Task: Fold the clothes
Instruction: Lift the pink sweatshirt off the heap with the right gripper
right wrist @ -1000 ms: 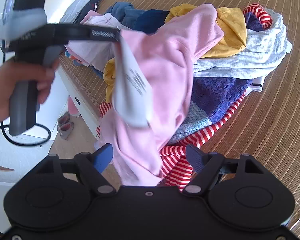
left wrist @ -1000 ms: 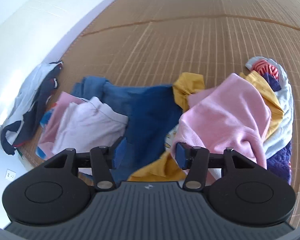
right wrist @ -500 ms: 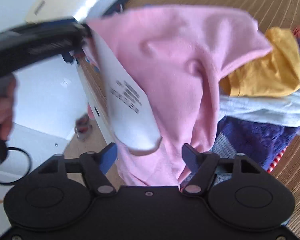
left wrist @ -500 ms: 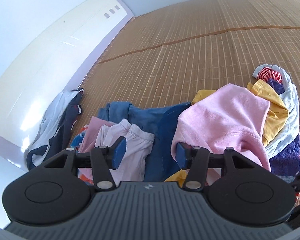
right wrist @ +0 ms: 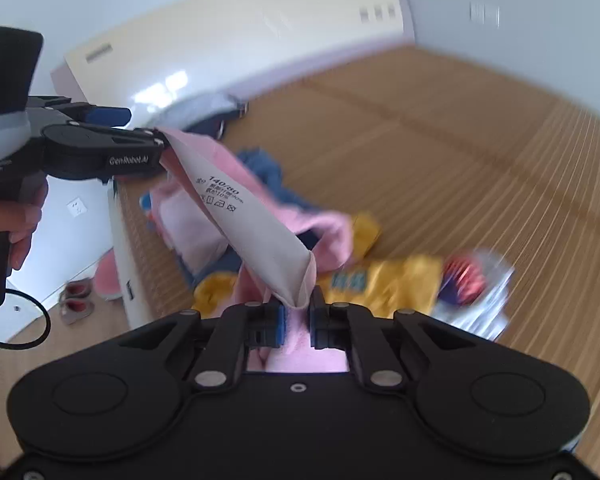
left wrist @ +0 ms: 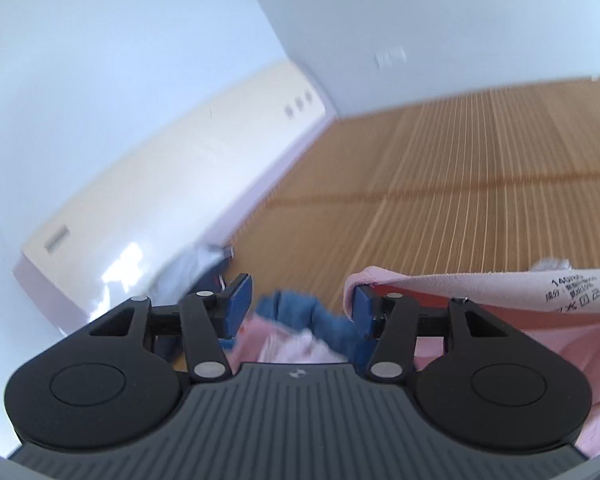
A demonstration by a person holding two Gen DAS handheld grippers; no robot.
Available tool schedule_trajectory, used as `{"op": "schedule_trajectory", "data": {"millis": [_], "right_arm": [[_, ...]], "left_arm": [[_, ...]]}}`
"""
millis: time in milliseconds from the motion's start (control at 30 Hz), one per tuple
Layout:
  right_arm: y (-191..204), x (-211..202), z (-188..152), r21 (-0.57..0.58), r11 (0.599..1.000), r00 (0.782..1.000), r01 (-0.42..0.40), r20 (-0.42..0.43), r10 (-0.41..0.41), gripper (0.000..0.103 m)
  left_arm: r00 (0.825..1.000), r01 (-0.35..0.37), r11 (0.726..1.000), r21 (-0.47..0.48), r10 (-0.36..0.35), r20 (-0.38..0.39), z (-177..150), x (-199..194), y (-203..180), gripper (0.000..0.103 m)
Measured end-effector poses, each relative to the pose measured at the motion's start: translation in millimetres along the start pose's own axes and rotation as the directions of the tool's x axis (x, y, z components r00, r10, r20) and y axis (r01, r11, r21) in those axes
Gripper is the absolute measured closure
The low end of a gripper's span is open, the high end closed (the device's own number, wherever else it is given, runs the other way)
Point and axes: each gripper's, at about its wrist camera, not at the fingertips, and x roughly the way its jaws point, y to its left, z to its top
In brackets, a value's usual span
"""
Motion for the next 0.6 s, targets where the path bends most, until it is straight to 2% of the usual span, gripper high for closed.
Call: {"op": "schedule_trajectory", "data": {"millis": [133,300,433,600], "right_arm": [[-22.0,-68.6,18.3,-0.087,0.992,0.990,0.088,0.121,-0.077,0.091],[-50.0,-162.8,-1.4,-0.128,0.960,0.942,0.251,0.261,-0.211,0.091],[-76.6,-226.9,-32.3,-0.139,0.938,0.914,0.319,0.306,-0.265,0.091],[-96.4,-300.2,-92.2,-0.155,0.925,0.913,0.347,0.282,-0.295,0.091]], "left_arm": [[0.995,0.007,1.000,-0.019,-0.005,0.096,45.5,-73.2,-21.6,0.042],[0.982,0.008,1.000,0.011,-0.010,0.191,78.4,-170.2,-72.3,0.041],[0.977,0.021,0.999,0.036,-0.028,0.212,76.5,-244.1,-122.0,0.041],[0.974,0.057,0.994,0.098,-0.076,0.211,61.1,-324.4,-178.9,0.041]]}}
